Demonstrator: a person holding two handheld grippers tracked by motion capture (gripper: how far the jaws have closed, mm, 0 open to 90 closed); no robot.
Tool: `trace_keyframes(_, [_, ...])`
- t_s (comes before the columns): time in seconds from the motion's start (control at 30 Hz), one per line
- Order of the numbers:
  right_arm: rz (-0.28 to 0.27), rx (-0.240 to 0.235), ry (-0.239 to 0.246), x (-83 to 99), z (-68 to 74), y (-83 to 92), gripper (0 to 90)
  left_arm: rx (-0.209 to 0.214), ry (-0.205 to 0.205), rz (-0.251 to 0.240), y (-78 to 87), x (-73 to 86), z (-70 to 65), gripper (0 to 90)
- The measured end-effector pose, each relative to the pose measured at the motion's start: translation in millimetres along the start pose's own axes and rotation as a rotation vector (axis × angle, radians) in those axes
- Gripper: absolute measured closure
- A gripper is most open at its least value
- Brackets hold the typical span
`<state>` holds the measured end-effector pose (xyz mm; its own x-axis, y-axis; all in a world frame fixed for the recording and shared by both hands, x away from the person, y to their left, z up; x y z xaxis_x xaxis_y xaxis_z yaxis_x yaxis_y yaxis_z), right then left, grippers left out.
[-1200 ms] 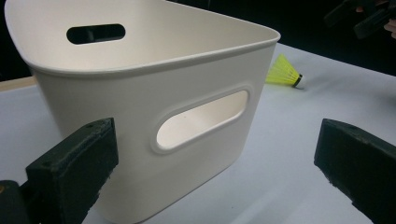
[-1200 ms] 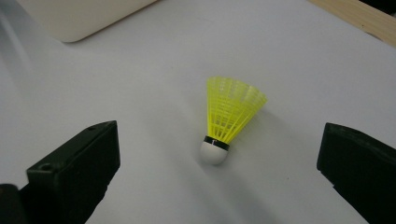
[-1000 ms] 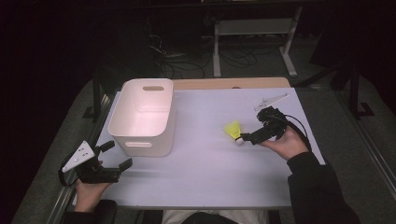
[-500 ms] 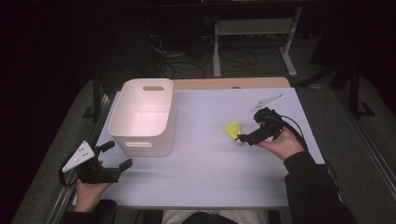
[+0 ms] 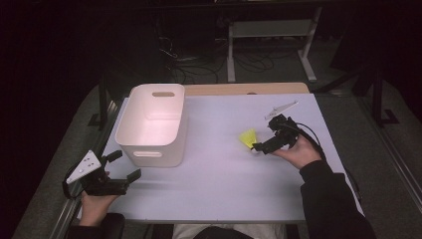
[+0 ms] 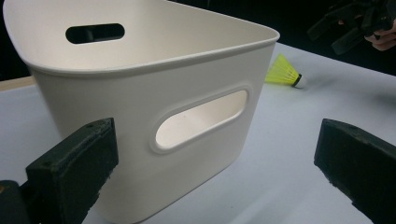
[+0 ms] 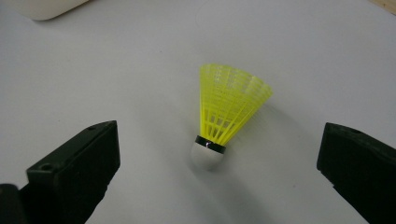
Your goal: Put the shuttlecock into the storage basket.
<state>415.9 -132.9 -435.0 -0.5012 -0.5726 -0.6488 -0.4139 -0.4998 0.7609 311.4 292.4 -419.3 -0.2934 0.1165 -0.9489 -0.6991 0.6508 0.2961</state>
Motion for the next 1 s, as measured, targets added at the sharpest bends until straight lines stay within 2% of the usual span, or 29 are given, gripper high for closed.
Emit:
trace_keyframes(0.47, [0.016,-0.016,-0.035,2.9,-10.7,-12.5,0.0,0.000,0.000,0.002,-0.3,0.1,0.0,0.0])
trace_keyframes(1.0, [0.049,-0.043,-0.072,10.6,-13.9,-31.6,0.0,0.001,0.000,0.001,-0.3,0.1,0.0,0.0])
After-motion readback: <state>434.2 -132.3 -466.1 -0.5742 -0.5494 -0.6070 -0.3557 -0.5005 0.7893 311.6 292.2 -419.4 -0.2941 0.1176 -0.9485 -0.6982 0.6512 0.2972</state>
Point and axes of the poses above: each handheld gripper's, and its own axes: y roughly backward along the jaws, x roughly out of its underside, z roughly to its left, the point moved 8 cm from there along -y, roughly forward along the jaws, and after that the axes turned 3 degrees about y, right-handed, at the moved point
